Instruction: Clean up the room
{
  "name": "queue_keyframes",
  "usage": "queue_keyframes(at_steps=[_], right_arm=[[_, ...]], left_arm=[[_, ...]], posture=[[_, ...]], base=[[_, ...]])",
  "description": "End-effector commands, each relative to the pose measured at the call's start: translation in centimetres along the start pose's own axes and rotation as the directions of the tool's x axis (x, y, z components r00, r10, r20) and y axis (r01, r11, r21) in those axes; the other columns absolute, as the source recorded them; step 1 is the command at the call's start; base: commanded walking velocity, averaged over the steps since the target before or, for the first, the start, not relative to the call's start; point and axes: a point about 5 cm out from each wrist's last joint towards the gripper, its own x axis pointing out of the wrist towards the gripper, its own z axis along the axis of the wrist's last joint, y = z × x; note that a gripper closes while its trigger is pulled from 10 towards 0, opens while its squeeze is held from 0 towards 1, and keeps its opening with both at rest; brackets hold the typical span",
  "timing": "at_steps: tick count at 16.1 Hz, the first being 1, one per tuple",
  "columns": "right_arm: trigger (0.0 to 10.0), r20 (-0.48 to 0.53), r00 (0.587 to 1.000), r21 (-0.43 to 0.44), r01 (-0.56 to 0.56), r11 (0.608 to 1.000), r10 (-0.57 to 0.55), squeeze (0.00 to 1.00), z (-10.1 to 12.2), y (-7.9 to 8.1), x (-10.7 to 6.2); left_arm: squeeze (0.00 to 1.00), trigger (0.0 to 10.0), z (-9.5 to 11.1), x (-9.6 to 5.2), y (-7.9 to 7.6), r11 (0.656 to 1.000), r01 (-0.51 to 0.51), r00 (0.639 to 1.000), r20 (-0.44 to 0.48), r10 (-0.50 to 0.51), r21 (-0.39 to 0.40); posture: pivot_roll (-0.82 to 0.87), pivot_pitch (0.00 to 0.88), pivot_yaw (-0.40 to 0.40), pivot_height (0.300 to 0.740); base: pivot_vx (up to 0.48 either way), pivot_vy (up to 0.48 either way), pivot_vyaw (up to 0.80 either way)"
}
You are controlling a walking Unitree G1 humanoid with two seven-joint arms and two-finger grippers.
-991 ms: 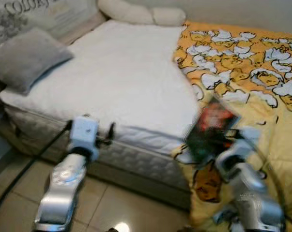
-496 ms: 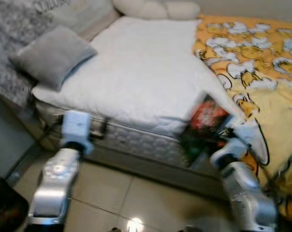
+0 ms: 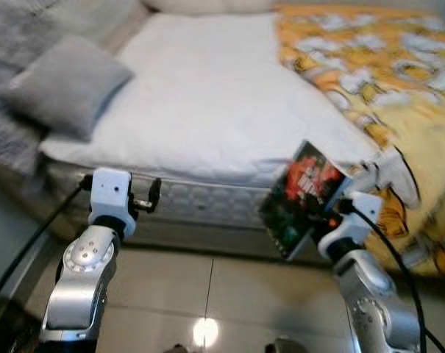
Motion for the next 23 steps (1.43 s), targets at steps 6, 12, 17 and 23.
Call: queue_keyframes(at_steps=[6,12,17,23], right_arm=[[10.0,0.022,1.000,-0.039,-0.001,0.999,0.001,0.00,1.0,-0.5,0.2],[10.0,0.006,1.000,-0.129,0.011,0.992,-0.010,0.00,1.3,-0.3,1.4],[10.0,0.014,1.000,-0.111,-0.025,0.993,0.027,0.00,2.0,0.0,1.5],[10.0,0.000,0.998,-0.093,-0.055,0.994,0.055,0.00,1.8,-0.1,1.4]], left_arm=[[0.00,10.0,0.3,0.0,-1.3,1.000,0.015,1.000,0.013,-0.015,-0.018],[0.00,10.0,0.8,-0.3,-1.1,0.999,-0.024,0.999,0.041,0.026,-0.030],[0.00,10.0,1.1,-0.2,-1.4,0.998,-0.024,0.998,0.060,0.027,-0.051],[0.00,10.0,1.0,-0.3,-2.1,0.999,0.001,0.998,0.058,0.001,-0.037]], posture=[[-0.08,0.049,0.029,0.740],[-0.05,0.028,0.003,0.740],[-0.06,0.032,-0.005,0.740],[-0.08,0.034,-0.010,0.740]], base=[[0.000,0.480,-0.54],[0.000,0.071,-0.14],[0.048,0.000,0.00],[0.302,0.000,0.00]])
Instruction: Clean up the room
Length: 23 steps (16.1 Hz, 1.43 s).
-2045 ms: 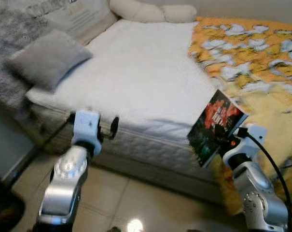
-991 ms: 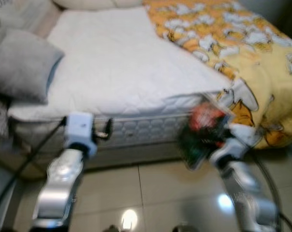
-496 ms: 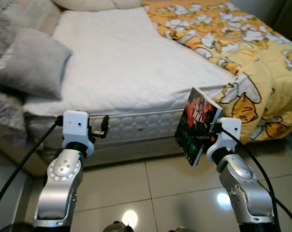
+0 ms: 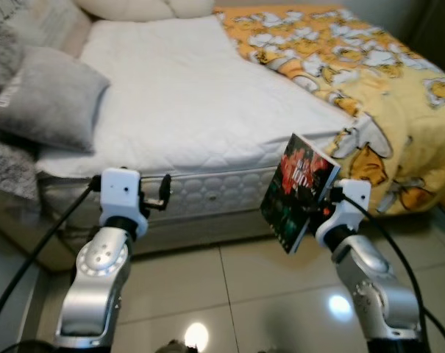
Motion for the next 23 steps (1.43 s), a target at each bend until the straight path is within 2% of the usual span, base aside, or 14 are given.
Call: queue_keyframes(at_steps=[1,5,10,12,16,18,20,23], right_arm=[[10.0,0.049,0.999,0.007,-0.008,1.000,0.008,0.00,1.2,0.2,-0.1],[10.0,0.044,0.999,-0.002,-0.026,1.000,0.026,0.00,1.4,0.0,-0.2],[10.0,0.021,0.996,-0.047,-0.084,0.995,0.085,0.00,1.2,0.6,-0.2],[10.0,0.040,0.994,-0.016,-0.099,0.995,0.099,0.00,1.8,1.1,0.3],[10.0,0.042,0.991,-0.031,-0.124,0.992,0.125,0.00,1.7,1.9,1.0],[10.0,0.064,0.989,0.027,-0.133,0.991,0.131,0.00,1.8,2.6,1.1],[10.0,0.054,0.989,0.009,-0.141,0.990,0.140,0.00,1.6,3.0,1.1],[10.0,0.061,0.990,0.012,-0.129,0.992,0.128,0.00,1.6,2.4,1.1]], left_arm=[[0.00,10.0,0.3,0.0,0.0,1.000,0.001,1.000,0.010,-0.001,0.012],[0.00,10.0,0.1,0.0,-0.3,1.000,-0.006,1.000,0.003,0.006,0.003],[0.00,10.0,-0.1,-0.6,0.3,1.000,-0.027,1.000,-0.009,0.027,0.013],[0.00,10.0,0.1,-0.2,0.7,0.998,-0.042,0.999,-0.007,0.042,0.040],[0.00,10.0,0.3,0.2,1.2,0.999,-0.041,0.999,-0.005,0.042,0.027],[0.00,10.0,0.2,0.2,1.2,0.999,-0.038,0.999,-0.002,0.038,0.006],[0.00,10.0,-0.2,0.1,1.0,0.999,-0.034,0.999,-0.012,0.034,-0.030],[0.00,10.0,-0.7,0.0,0.7,1.000,-0.009,1.000,-0.021,0.009,0.009]], posture=[[-0.08,0.034,-0.013,0.740],[-0.08,0.053,-0.018,0.740],[-0.08,0.076,-0.025,0.740],[-0.07,0.075,-0.022,0.740],[-0.08,0.073,-0.004,0.740],[-0.08,0.067,-0.010,0.740],[-0.08,0.058,-0.020,0.740],[-0.09,0.036,0.000,0.740]], base=[[0.319,0.000,0.00],[0.327,0.000,0.00],[0.329,0.000,0.80],[0.362,0.000,0.80],[0.335,0.000,0.80],[0.334,0.000,0.00],[0.336,0.000,0.00],[0.335,0.000,0.00]])
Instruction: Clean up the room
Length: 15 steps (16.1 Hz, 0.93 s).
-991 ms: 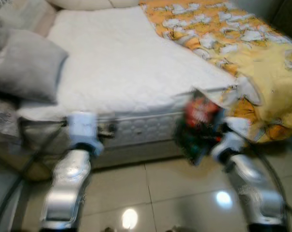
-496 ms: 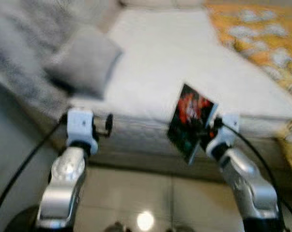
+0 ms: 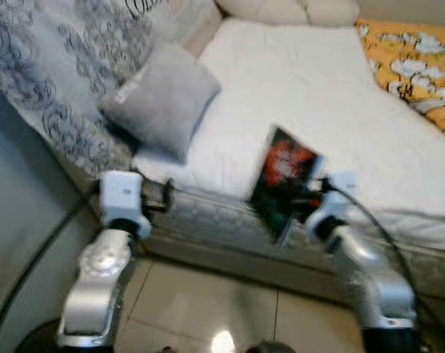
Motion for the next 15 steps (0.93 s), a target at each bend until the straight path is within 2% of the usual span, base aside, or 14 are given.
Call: queue_keyframes(at_steps=[1,6,15], right_arm=[[10.0,0.057,0.998,0.010,-0.021,1.000,0.021,0.00,0.8,0.6,0.2],[10.0,0.057,0.998,0.017,0.010,1.000,-0.011,0.00,0.8,-0.2,0.0],[10.0,0.043,0.999,-0.008,0.007,1.000,-0.006,0.00,0.6,-0.2,0.3]], left_arm=[[0.00,10.0,0.1,-0.2,0.7,0.999,-0.016,1.000,0.003,0.016,0.033],[0.00,10.0,0.0,-0.4,1.2,1.000,-0.021,1.000,0.000,0.021,0.020],[0.00,10.0,0.5,-0.1,1.2,1.000,-0.015,1.000,0.022,0.015,-0.004]], posture=[[-0.08,0.028,0.001,0.740],[-0.08,0.012,0.000,0.740],[-0.07,0.005,-0.014,0.740]], base=[[0.334,0.000,0.00],[0.336,0.000,0.00],[0.337,0.000,0.00]])
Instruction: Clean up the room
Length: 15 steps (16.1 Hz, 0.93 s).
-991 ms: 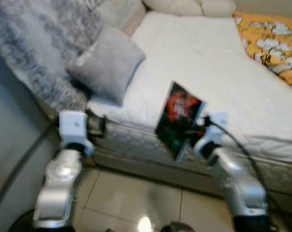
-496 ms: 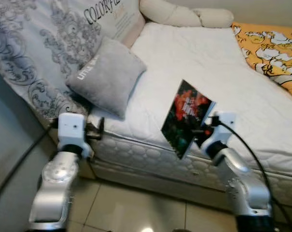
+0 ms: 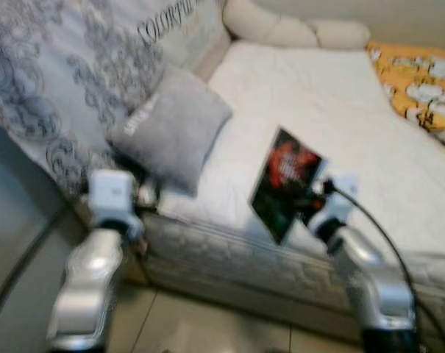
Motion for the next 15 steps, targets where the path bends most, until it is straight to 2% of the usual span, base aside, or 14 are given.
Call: queue_keyframes(at_steps=[1,4,15], right_arm=[[10.0,0.047,0.998,0.000,-0.029,1.000,0.029,0.00,1.09,0.72,0.37],[10.0,0.042,0.999,-0.003,-0.029,1.000,0.029,0.00,1.24,0.55,0.49],[10.0,0.033,0.998,-0.015,-0.047,0.999,0.048,0.00,0.76,1.08,0.61]], left_arm=[[0.00,10.0,0.39,0.03,0.65,1.000,-0.009,1.000,0.015,0.009,0.021],[0.00,10.0,0.48,0.19,0.91,0.999,-0.022,1.000,0.020,0.021,0.027],[0.00,10.0,0.78,0.32,1.14,0.998,-0.016,0.999,0.032,0.014,0.059]], posture=[[-0.08,0.002,-0.015,0.740],[-0.08,0.000,-0.021,0.740],[-0.06,0.000,-0.018,0.740]], base=[[0.334,0.000,-0.52],[0.335,0.000,-0.72],[0.336,0.000,0.00]])
